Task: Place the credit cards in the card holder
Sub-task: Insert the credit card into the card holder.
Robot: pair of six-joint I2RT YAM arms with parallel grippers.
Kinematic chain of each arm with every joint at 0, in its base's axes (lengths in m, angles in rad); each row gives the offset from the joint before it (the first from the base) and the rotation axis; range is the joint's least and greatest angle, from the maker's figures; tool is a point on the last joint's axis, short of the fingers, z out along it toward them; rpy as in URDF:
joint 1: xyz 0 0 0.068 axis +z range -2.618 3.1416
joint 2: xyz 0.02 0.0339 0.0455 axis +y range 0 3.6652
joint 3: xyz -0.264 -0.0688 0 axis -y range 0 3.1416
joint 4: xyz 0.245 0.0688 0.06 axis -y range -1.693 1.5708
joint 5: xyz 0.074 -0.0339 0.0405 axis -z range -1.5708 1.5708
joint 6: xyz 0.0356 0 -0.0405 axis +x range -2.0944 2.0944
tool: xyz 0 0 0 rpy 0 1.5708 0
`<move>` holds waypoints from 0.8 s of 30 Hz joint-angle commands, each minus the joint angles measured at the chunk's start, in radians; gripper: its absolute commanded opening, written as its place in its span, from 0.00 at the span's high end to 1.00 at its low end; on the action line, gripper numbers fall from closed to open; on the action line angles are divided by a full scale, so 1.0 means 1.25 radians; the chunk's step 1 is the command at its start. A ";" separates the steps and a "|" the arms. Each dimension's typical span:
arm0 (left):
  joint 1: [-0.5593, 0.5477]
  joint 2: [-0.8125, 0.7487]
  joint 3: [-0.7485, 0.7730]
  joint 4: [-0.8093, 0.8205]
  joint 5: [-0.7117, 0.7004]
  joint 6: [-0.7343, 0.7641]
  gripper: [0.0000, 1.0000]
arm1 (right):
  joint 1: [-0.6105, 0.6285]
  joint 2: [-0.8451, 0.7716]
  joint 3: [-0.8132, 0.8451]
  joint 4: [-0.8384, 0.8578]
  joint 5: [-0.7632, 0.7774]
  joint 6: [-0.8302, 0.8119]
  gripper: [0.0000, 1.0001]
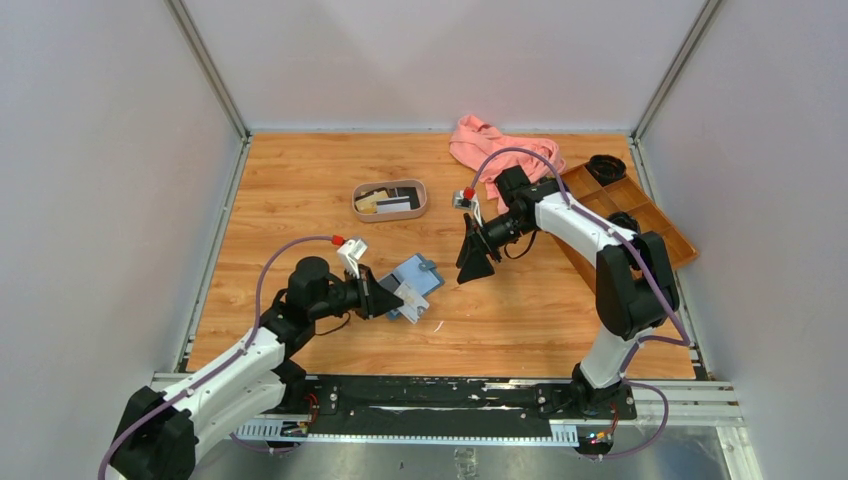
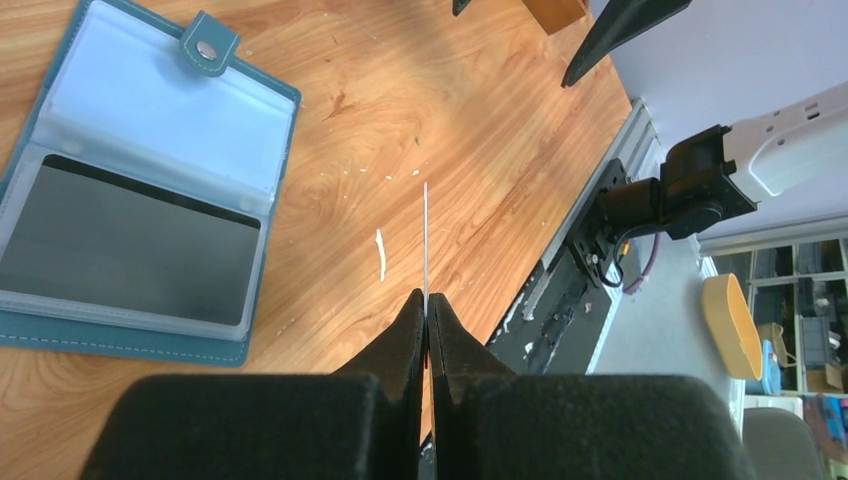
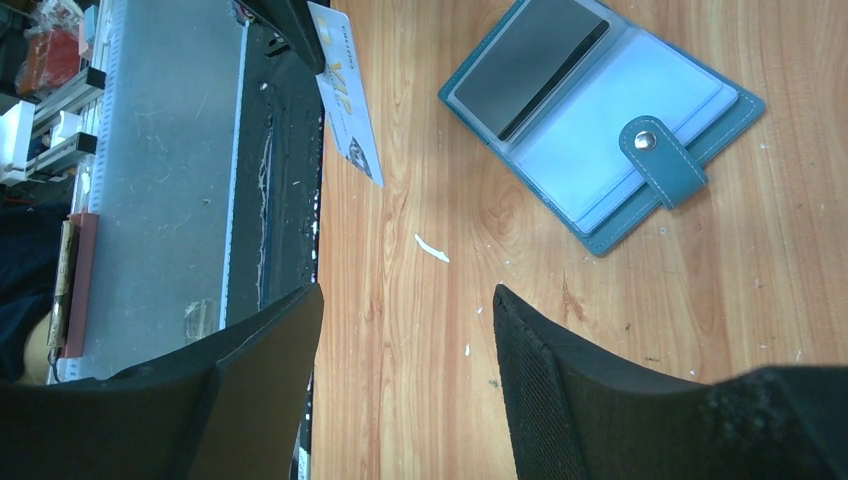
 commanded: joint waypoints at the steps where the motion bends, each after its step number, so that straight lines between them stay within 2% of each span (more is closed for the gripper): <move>1: 0.007 0.010 -0.013 0.028 -0.008 -0.001 1.00 | -0.009 0.010 -0.011 0.002 0.008 0.005 0.33; 24: 0.011 0.021 -0.037 0.048 -0.009 -0.006 1.00 | -0.009 0.019 -0.010 0.007 0.012 0.011 0.33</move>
